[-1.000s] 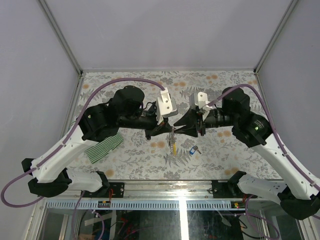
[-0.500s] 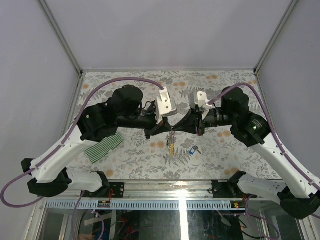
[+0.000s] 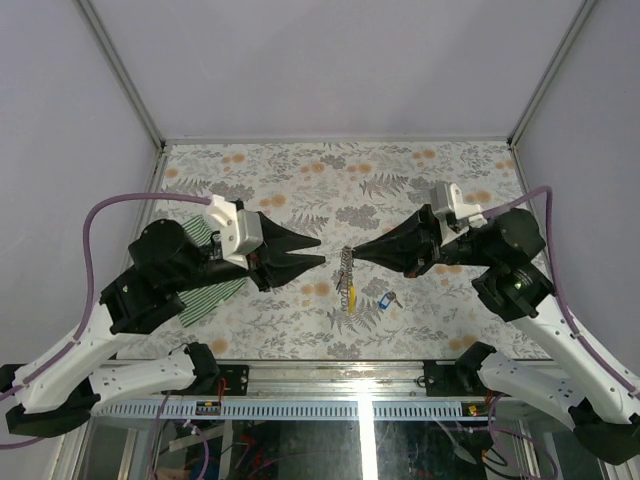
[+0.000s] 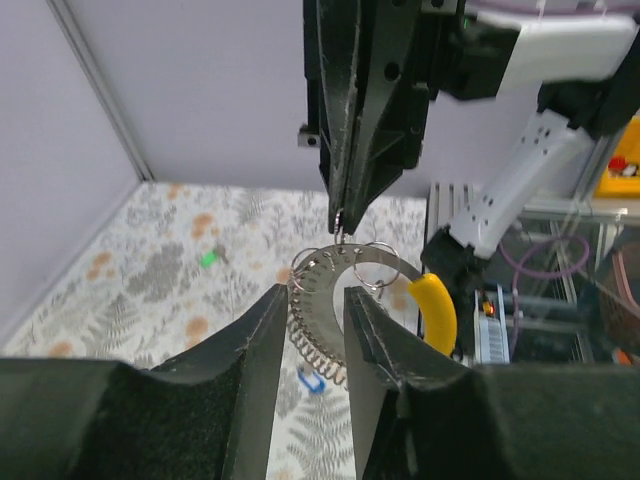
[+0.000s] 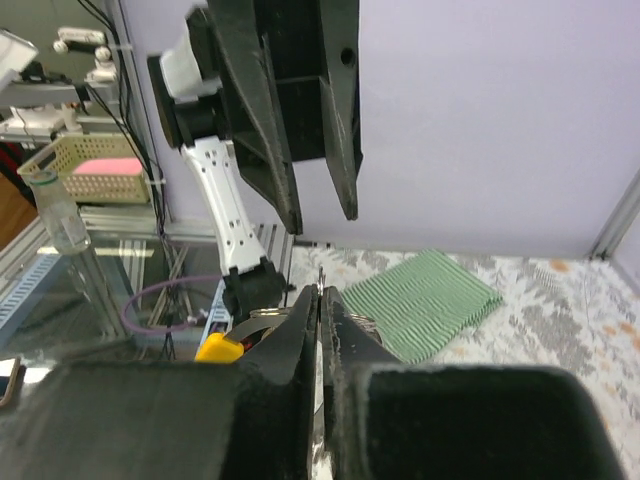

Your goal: Put the keys on the keyring

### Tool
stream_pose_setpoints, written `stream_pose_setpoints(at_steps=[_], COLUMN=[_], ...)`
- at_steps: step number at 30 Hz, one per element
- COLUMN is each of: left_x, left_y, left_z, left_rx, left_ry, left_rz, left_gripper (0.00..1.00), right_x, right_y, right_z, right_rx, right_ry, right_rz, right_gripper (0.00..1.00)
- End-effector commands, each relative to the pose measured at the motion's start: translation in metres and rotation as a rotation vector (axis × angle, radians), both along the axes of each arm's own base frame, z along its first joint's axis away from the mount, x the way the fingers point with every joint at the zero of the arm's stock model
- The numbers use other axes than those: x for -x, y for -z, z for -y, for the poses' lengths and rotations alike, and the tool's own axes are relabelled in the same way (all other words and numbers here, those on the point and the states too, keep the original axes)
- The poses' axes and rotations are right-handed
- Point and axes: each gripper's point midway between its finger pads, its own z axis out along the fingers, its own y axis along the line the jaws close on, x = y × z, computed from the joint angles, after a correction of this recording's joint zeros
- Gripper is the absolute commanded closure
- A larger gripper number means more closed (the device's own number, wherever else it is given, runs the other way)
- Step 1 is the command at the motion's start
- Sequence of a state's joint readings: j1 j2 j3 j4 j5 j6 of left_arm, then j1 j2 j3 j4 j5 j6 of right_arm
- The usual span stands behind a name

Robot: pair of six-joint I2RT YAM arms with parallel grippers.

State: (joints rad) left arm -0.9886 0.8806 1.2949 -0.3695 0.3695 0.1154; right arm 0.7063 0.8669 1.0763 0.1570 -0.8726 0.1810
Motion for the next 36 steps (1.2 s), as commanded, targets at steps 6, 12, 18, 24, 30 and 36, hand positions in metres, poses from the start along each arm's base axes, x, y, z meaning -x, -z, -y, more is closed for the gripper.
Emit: stream_pose_setpoints(at_steps=[6, 12, 18, 24, 30, 36], left_x=[0.017, 0.024, 0.024, 0.022, 0.022, 0.020], left_y=[-0.065, -0.067, -0.066, -0.066, -0.065, -0.063], left_z=[-0.003, 0.007, 0.009, 0.013, 0.017, 0.022], left_rx=[0.415, 0.435, 0.445, 0.449, 0.450, 0.441], left_ry=[0.075, 0.150, 0.154, 0.157, 0.175, 0.178], left_rz=[0.088, 0.086, 0.085, 0.076, 0.072, 0.063], left_gripper=[0.72, 0.72, 0.72, 0.72, 0.73, 0.74], right_x=[0.018, 0.018, 0.022, 0.023, 0.023, 0.025], right_y=[-0.065, -0.073, -0.077, -0.078, -0.076, -0.076], right_z=[0.013, 0.014, 0.015, 0.013, 0.011, 0.012], right_rx=[-0.358, -0.416, -0.433, -0.424, -0.414, -0.411], right_ry=[-0.056, -0.073, -0.095, -0.112, -0.119, -0.128], right_rz=[0.039, 0.038, 0.056, 0.063, 0.069, 0.078], right_gripper=[1.00, 1.00, 1.00, 1.00, 1.00, 1.00])
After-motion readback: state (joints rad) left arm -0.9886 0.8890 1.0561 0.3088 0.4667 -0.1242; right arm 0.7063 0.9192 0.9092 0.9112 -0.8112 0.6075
